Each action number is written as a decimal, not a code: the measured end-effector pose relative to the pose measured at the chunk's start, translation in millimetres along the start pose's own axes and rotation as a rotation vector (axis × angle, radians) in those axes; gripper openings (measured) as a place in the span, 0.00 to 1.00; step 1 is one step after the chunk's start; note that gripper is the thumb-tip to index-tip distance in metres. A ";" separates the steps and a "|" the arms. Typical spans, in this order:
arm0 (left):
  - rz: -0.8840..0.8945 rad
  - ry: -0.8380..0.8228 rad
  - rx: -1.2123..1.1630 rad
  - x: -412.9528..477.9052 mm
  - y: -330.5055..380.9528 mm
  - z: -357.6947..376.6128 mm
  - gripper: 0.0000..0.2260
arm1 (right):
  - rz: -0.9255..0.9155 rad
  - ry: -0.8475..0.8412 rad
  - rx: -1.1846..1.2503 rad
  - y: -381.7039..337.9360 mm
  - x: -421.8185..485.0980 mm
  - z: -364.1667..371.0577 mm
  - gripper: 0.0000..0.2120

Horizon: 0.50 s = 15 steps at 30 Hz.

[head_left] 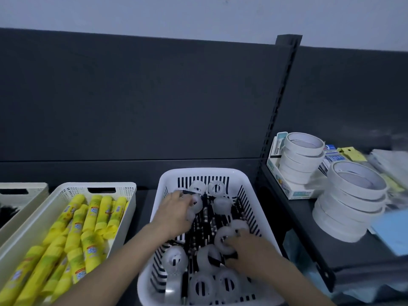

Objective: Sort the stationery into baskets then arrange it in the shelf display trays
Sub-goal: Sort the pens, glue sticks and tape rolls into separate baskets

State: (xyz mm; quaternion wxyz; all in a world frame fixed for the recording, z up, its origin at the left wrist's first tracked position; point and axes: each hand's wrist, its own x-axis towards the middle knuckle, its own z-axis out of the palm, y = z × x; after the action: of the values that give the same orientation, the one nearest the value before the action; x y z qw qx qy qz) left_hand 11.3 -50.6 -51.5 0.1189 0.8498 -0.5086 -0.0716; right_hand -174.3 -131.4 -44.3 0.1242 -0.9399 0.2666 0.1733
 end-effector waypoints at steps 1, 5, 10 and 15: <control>0.008 0.049 -0.028 3.1 4.4 -0.1 0.16 | 0.000 0.016 -0.006 -0.3 -0.8 -4.8 0.13; 0.040 0.121 0.019 31.3 19.7 -3.6 0.18 | 0.118 0.160 0.073 3.6 15.6 -31.9 0.19; -0.140 -0.123 0.220 61.0 22.1 0.1 0.16 | 0.197 0.152 0.173 12.2 36.5 -44.4 0.19; -0.141 -0.154 0.362 69.1 18.9 5.0 0.17 | 0.184 0.189 0.304 17.8 68.9 -39.8 0.18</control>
State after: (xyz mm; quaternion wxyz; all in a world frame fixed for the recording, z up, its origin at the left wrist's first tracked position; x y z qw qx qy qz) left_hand 26.7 -120.7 -51.2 -0.0805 0.8826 -0.4602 -0.0521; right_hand -118.7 -190.6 -37.7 0.2228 -0.8942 0.3848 0.0527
